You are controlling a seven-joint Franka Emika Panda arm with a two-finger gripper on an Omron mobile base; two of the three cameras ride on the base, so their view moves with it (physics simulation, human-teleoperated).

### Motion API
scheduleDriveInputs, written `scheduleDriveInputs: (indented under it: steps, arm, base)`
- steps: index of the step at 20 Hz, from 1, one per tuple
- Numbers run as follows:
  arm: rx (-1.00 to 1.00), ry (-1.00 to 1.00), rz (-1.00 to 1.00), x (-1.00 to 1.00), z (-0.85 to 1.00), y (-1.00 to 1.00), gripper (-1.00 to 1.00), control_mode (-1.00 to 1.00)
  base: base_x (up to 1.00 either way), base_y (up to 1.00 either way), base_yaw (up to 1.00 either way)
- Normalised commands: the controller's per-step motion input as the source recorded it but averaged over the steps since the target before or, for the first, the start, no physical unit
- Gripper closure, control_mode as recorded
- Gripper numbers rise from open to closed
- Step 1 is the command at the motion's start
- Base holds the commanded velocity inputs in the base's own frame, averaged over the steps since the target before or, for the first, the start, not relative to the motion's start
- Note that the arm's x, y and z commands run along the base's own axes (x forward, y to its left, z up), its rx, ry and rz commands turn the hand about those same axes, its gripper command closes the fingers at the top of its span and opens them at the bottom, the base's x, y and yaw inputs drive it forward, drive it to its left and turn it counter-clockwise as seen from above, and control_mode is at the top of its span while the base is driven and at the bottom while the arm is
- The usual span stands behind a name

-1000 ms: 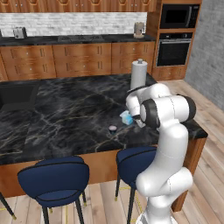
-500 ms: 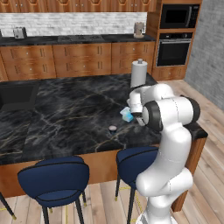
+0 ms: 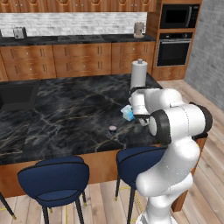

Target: Stack the yogurt containers by placing the smaller containers on top of the larger containers.

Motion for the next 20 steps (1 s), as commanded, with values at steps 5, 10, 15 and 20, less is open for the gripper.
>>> scheduleDriveInputs:
  steps: [5, 10, 15, 20]
  arm:
    - [0.04, 0.03, 0.01, -0.35, 0.72, -0.04, 1.00, -1.00]
    - [0.01, 0.02, 0.01, -0.42, 0.68, -0.15, 1.00, -1.00]
    - [0.00, 0.01, 0.02, -0.48, 0.54, -0.24, 1.00, -1.00]
    - [0.00, 0.00, 0.03, -0.46, 0.38, -0.32, 1.00, -1.00]
  base:
    - [0.00, 0.00, 0.00]
    - [0.00, 0.00, 0.00]
    - [0.00, 0.00, 0.00]
    - [0.00, 0.00, 0.00]
